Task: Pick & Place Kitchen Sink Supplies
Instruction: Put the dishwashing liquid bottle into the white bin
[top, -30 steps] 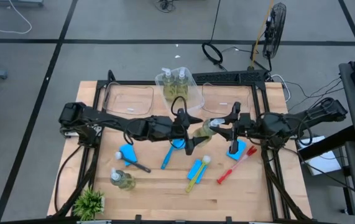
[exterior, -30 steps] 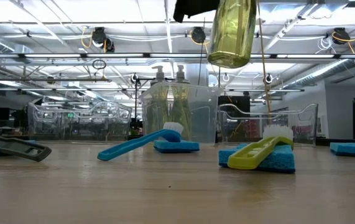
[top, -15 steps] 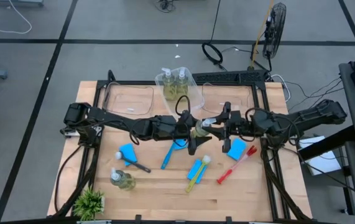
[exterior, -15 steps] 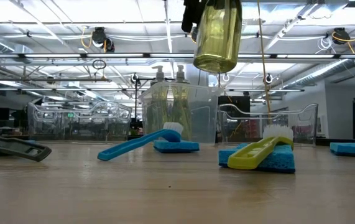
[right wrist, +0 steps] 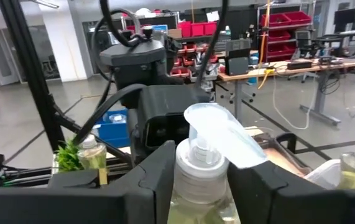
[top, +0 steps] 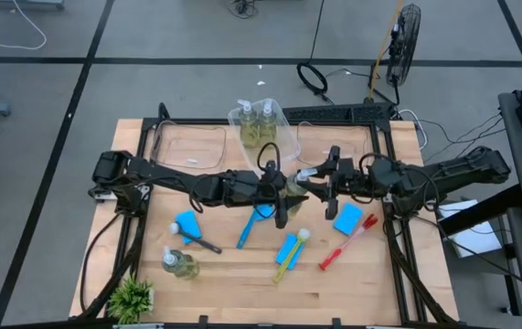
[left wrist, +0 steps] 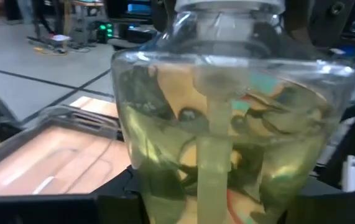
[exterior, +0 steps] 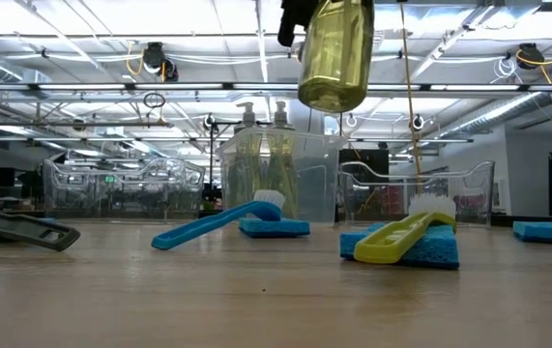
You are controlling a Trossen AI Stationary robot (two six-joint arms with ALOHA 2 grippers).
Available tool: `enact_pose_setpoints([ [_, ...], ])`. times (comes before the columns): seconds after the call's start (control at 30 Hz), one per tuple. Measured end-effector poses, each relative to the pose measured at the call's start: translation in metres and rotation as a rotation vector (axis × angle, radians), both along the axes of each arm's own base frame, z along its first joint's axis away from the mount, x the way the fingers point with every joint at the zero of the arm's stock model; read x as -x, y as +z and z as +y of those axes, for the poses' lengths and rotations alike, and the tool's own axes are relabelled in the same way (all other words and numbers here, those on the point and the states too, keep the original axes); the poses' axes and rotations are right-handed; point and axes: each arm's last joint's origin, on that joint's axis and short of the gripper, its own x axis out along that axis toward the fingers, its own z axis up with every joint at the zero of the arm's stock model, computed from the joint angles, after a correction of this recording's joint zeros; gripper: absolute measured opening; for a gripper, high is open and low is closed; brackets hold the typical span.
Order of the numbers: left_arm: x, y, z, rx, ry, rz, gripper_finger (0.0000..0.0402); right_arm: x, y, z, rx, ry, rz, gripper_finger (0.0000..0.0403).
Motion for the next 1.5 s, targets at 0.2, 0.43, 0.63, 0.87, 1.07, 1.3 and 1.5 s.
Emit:
enact_pose_setpoints([
  [0.2, 0.022, 0.016, 0.01, -0.09, 0.269, 0.097, 0.0187, 0.007, 0.001, -0.002, 0.007, 0.006, 0.026, 0.0138],
  [0.43, 0.056, 0.049, 0.024, -0.186, 0.626, 0.11, 0.0184, 0.024, 0.0, -0.006, -0.014, -0.003, 0.096, 0.0159],
  [0.63, 0.057, 0.075, 0.052, -0.235, 0.771, -0.054, 0.0178, 0.028, 0.002, -0.007, 0.017, -0.007, 0.089, 0.017],
  [0.87, 0.044, 0.059, 0.094, -0.197, 0.748, -0.072, 0.0185, 0.028, 0.001, -0.007, 0.046, -0.006, 0.1, 0.0171],
  [1.07, 0.026, 0.032, 0.118, -0.185, 0.676, -0.053, 0.0185, 0.027, -0.001, -0.007, 0.069, -0.005, 0.121, 0.0171],
  [1.3, 0.008, 0.004, 0.138, -0.195, 0.645, -0.064, 0.0186, 0.028, -0.003, -0.007, 0.078, -0.005, 0.145, 0.0171],
  [1.5, -0.001, -0.019, 0.15, -0.197, 0.641, -0.045, 0.0186, 0.028, -0.004, -0.007, 0.078, -0.003, 0.146, 0.0171],
])
